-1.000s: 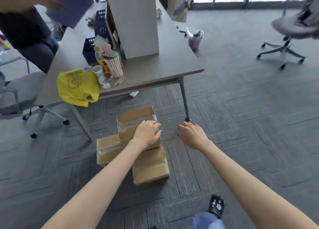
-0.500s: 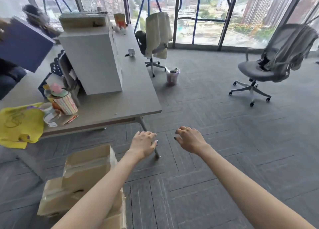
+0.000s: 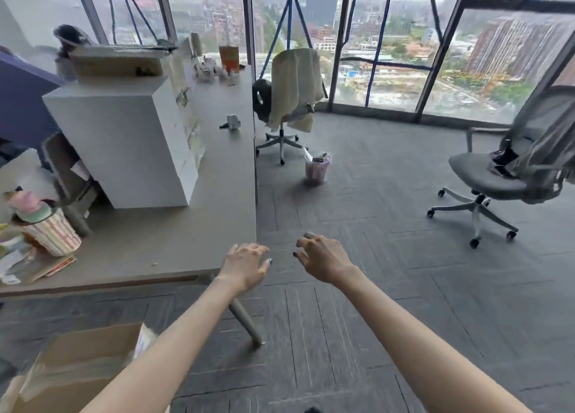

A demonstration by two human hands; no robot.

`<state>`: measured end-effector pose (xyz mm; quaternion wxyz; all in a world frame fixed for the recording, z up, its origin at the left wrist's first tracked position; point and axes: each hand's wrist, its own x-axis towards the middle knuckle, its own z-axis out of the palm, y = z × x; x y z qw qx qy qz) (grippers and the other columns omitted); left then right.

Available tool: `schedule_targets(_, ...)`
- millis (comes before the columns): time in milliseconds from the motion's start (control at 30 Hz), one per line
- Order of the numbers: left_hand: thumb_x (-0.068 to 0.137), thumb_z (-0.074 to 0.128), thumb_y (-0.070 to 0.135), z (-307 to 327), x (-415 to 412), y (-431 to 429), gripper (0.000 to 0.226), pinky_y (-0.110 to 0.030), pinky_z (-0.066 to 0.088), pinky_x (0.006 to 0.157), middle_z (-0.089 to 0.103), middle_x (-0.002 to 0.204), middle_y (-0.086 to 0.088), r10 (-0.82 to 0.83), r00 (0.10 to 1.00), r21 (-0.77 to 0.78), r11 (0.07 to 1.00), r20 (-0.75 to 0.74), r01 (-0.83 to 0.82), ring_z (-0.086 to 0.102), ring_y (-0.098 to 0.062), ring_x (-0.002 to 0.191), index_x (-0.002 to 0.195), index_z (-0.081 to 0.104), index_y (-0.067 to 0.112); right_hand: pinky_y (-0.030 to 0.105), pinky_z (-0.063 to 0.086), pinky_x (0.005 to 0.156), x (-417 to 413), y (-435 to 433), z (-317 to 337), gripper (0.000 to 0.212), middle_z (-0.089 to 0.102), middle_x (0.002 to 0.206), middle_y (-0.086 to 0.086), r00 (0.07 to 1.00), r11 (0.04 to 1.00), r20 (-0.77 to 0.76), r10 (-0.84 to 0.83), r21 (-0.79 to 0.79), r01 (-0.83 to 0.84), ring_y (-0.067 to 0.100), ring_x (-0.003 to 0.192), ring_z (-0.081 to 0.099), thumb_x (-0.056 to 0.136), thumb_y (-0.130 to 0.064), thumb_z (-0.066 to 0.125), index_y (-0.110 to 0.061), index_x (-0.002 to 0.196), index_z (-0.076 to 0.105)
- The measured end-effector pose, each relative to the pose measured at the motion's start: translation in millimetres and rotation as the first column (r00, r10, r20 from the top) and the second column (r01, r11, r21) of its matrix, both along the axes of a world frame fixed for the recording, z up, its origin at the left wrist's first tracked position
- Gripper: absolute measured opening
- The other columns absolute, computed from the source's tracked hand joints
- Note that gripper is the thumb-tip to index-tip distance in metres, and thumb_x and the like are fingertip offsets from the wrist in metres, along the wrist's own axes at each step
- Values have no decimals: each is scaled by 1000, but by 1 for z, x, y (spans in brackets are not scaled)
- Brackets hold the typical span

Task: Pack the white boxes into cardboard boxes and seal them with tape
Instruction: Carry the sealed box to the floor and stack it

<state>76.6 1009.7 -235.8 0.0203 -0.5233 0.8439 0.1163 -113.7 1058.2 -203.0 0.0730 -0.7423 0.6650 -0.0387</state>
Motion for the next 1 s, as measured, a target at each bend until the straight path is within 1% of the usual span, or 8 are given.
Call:
schedule_targets(133, 102, 39, 40, 7, -44, -79, 44, -35, 22, 117, 47, 149, 5, 65, 997, -13, 998, -29, -65, 40, -15, 138, 143, 45, 26, 34, 41, 90, -47, -86, 3, 34, 56, 128, 4, 997, 998, -26, 66, 2, -66, 23, 116, 55, 102, -31, 43, -13, 127, 58)
schedule_targets(300, 102, 39, 37, 21, -73, -153, 43, -35, 20, 118, 46, 150, 5, 147, 989, -9, 989, -18, -147, 40, -15, 138, 143, 46, 26, 36, 40, 98, -91, -177, 1, 34, 55, 131, 3, 990, 990, -37, 138, 8, -138, 22, 120, 52, 102, -32, 42, -16, 129, 56)
schedule_targets(433, 103, 40, 35, 33, -92, -204, 43, -33, 18, 117, 45, 151, 6, 222, 975, -47, 974, -25, -223, 38, -15, 139, 144, 45, 25, 36, 38, 102, -117, -251, -1, 36, 50, 138, 2, 972, 973, -40, 230, -17, -231, 20, 127, 47, 101, -32, 44, -16, 132, 52)
schedule_targets(533, 103, 40, 34, 31, -112, -244, 46, -32, 16, 118, 41, 153, 6, 274, 962, -54, 960, -19, -275, 36, -15, 141, 148, 40, 26, 36, 34, 106, -135, -311, -2, 43, 43, 148, -1, 947, 947, -41, 319, -26, -320, 19, 134, 41, 101, -33, 46, -19, 142, 44)
schedule_targets(633, 103, 39, 34, 31, -136, -291, 47, -34, 18, 118, 41, 153, 4, 344, 939, -63, 937, -14, -344, 36, -16, 141, 149, 39, 24, 35, 33, 106, -157, -378, 1, 47, 39, 152, -2, 918, 917, -45, 394, -44, -396, 18, 136, 38, 101, -34, 45, -21, 146, 39)
schedule_targets(800, 105, 38, 35, 38, -172, -370, 46, -36, 23, 116, 39, 154, 5, 502, 865, -54, 863, -10, -502, 35, -18, 141, 150, 36, 27, 35, 33, 106, -190, -491, 13, 49, 38, 153, -2, 851, 848, -43, 524, -65, -525, 19, 137, 38, 101, -34, 45, -21, 148, 37)
schedule_targets(933, 104, 38, 36, 46, -186, -424, 49, -33, 19, 118, 35, 157, 5, 616, 787, -81, 783, -40, -617, 31, -16, 143, 153, 32, 27, 35, 36, 104, -196, -576, 24, 47, 42, 149, 0, 770, 764, -49, 636, -100, -638, 20, 135, 40, 101, -34, 45, -19, 145, 41)
schedule_targets(1000, 104, 39, 34, 50, -187, -446, 50, -33, 22, 117, 34, 158, 4, 667, 744, -67, 741, -46, -669, 31, -19, 143, 153, 32, 27, 35, 35, 105, -190, -613, 28, 47, 42, 150, 0, 737, 732, -25, 676, -93, -675, 20, 136, 39, 101, -34, 46, -19, 145, 42)
